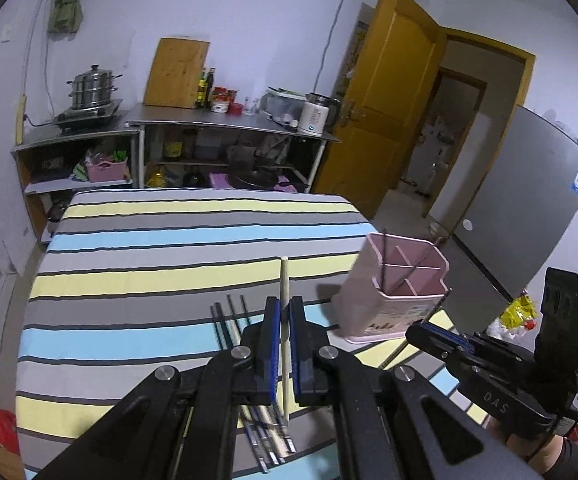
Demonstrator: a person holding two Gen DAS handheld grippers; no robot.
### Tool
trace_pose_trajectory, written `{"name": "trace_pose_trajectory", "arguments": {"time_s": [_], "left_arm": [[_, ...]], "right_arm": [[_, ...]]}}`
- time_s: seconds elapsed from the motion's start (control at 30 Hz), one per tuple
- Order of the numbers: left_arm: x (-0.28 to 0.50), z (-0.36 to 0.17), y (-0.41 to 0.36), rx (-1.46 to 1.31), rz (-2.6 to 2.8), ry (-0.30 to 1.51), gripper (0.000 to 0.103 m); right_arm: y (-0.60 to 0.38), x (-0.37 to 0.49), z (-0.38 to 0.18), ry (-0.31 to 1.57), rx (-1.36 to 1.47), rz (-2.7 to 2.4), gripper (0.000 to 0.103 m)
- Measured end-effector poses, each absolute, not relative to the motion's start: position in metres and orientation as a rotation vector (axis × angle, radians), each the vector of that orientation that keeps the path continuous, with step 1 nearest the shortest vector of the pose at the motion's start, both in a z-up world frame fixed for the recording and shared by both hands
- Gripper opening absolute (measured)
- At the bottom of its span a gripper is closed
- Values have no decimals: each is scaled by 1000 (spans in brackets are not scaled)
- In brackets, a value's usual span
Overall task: Organize utensils
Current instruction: 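Carry both held utensils up over the pink caddy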
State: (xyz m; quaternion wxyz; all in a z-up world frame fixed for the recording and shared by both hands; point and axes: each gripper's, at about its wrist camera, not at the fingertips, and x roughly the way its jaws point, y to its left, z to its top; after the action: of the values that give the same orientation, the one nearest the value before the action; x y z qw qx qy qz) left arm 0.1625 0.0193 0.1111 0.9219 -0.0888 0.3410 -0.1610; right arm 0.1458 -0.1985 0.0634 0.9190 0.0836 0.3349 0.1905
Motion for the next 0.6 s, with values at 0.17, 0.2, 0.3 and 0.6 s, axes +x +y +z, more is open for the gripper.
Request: {"name": "trace_pose_trajectory", "arguments": {"time_s": [0.17, 0.2, 0.3, 0.6], "left_arm": [[165, 112, -7, -178, -387, 719, 4], [166, 113, -14, -175, -402, 722, 4], [171, 115, -32, -170, -437, 727, 4], [195, 150, -81, -152, -518, 660, 4]], "right_arm": [[-215, 140, 70, 669, 182, 361, 5], [-220, 139, 71, 666, 186, 351, 5], [-234, 139, 75, 658, 198, 327, 5], [-283, 142, 110, 569, 219, 228, 5]]}}
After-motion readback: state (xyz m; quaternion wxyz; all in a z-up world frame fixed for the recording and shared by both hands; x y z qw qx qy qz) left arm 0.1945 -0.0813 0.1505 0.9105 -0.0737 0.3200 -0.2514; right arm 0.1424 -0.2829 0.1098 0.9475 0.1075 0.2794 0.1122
